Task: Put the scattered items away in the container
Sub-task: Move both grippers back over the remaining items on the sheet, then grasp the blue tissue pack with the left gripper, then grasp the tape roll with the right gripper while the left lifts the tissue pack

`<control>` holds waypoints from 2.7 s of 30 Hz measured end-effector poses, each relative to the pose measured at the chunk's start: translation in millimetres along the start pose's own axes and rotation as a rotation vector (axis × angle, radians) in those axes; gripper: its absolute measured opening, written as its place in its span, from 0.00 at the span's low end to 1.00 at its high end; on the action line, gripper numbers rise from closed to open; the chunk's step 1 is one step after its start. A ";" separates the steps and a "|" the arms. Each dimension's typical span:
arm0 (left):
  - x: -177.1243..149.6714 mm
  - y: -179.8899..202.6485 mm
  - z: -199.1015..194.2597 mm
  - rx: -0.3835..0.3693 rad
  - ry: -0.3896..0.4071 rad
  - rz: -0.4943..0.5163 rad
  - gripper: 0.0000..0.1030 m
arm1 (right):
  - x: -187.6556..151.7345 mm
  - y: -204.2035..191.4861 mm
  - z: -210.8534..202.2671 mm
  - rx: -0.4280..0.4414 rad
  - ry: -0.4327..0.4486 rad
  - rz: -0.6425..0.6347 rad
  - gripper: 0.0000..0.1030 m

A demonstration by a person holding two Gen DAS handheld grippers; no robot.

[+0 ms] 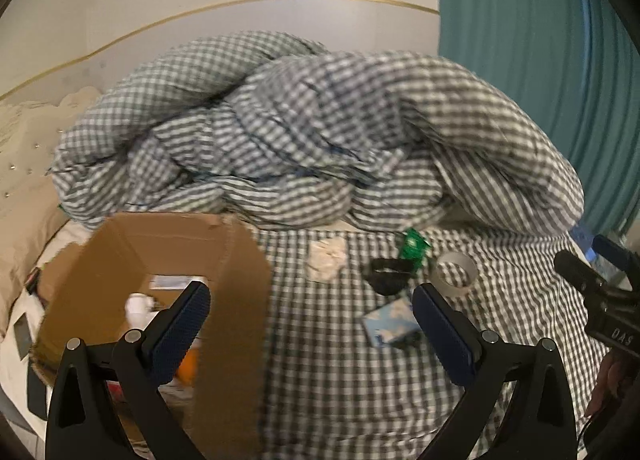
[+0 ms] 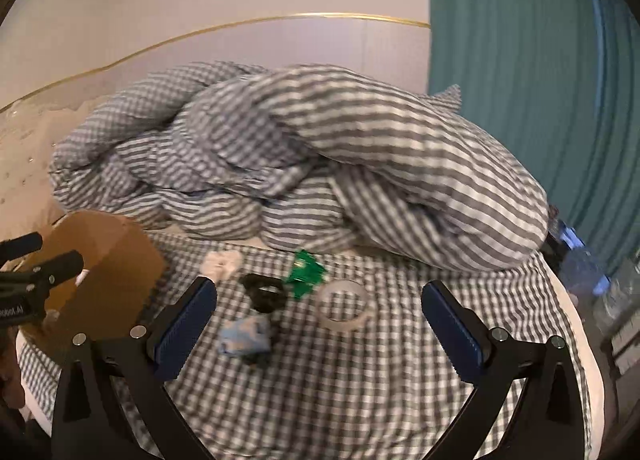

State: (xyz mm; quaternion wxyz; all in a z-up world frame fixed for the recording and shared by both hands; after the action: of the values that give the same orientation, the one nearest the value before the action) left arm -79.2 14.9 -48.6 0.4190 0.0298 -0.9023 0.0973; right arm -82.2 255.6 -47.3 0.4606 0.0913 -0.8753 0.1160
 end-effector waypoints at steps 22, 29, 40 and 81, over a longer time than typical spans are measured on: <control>-33.0 103.8 102.9 -0.080 -0.132 0.099 1.00 | -38.9 70.6 79.9 -0.029 -0.122 0.042 1.00; -47.8 125.5 144.2 -0.105 -0.196 0.102 1.00 | -45.1 74.0 103.1 -0.021 -0.142 0.040 1.00; -65.7 147.2 186.0 -0.125 -0.248 0.102 0.95 | -56.8 89.8 129.5 -0.025 -0.174 0.056 1.00; -34.8 60.9 117.9 -0.175 -0.167 0.009 0.00 | -48.4 45.0 129.8 0.050 -0.163 0.052 1.00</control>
State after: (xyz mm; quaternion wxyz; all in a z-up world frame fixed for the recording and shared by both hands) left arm -153.4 50.0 -158.6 0.3428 -0.0031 -0.9392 0.0173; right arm -169.1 264.0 -164.0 0.3820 0.0893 -0.9088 0.1418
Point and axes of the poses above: each gripper's, at about its wrist camera, not at the fingertips, and z roughly the way its jaws point, y to its right, x to its top, the point moved 1 cm from there along z, roughly the way its jaws point, and after that the axes turned 13 degrees about x, right-handed, at the moved point
